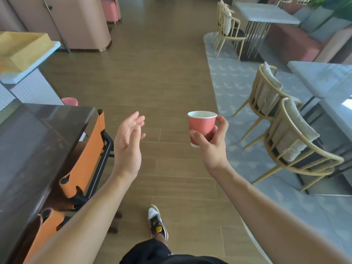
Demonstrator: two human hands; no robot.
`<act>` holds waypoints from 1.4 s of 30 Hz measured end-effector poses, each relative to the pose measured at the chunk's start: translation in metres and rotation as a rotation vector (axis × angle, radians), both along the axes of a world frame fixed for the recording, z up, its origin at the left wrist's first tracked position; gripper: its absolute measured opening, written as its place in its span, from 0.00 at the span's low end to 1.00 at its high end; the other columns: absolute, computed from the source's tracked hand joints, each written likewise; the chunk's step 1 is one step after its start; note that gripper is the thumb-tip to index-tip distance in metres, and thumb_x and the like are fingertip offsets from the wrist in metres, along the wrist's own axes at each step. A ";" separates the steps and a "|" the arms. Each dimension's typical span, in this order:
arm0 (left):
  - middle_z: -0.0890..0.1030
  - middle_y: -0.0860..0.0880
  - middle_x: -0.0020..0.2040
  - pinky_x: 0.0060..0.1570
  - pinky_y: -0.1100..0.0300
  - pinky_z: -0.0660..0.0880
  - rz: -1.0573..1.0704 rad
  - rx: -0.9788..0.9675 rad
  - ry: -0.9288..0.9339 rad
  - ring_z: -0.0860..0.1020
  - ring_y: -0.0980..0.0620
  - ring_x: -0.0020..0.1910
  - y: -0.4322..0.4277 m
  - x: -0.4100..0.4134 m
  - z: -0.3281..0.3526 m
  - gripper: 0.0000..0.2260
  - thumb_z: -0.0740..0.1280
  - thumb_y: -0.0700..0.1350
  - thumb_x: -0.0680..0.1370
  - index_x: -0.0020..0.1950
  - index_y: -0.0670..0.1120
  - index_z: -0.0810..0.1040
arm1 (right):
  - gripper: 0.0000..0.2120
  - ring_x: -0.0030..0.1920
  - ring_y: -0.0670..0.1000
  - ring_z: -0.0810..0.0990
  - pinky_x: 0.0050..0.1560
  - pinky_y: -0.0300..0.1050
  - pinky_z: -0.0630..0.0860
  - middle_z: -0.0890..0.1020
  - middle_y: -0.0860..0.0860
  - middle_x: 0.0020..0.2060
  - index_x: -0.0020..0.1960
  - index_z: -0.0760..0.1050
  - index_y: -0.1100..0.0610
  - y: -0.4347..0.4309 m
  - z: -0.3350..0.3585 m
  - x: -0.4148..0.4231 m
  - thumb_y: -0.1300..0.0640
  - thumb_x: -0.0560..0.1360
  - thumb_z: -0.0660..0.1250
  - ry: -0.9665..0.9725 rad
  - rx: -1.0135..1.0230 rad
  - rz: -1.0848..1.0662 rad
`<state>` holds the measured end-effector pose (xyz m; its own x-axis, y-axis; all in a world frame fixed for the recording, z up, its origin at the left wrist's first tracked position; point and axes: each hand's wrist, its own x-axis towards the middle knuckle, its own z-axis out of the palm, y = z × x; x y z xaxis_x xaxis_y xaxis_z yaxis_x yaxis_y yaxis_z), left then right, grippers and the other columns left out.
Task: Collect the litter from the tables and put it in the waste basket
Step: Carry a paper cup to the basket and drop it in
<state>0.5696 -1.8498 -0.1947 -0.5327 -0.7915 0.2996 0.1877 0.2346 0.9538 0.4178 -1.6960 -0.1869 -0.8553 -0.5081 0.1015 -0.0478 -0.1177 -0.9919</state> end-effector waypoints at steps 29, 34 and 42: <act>0.82 0.58 0.66 0.63 0.56 0.80 0.316 -0.001 -0.059 0.79 0.57 0.69 -0.512 -0.301 0.003 0.19 0.60 0.52 0.86 0.76 0.48 0.74 | 0.29 0.41 0.50 0.80 0.41 0.38 0.80 0.77 0.61 0.55 0.64 0.60 0.40 -0.567 0.000 -0.331 0.55 0.71 0.73 -0.040 -0.026 0.305; 0.83 0.57 0.65 0.64 0.51 0.80 0.408 0.053 -0.035 0.80 0.56 0.69 -0.591 -0.371 0.007 0.17 0.60 0.52 0.85 0.73 0.53 0.74 | 0.30 0.38 0.45 0.81 0.39 0.36 0.79 0.77 0.61 0.55 0.64 0.60 0.40 -0.668 0.013 -0.408 0.54 0.70 0.74 -0.030 -0.018 0.392; 0.83 0.56 0.66 0.65 0.52 0.80 0.516 0.074 -0.037 0.79 0.57 0.69 -0.699 -0.424 0.001 0.20 0.60 0.56 0.84 0.75 0.52 0.74 | 0.29 0.42 0.49 0.80 0.40 0.39 0.80 0.78 0.55 0.53 0.62 0.61 0.37 -0.810 0.003 -0.460 0.55 0.71 0.74 -0.049 -0.003 0.545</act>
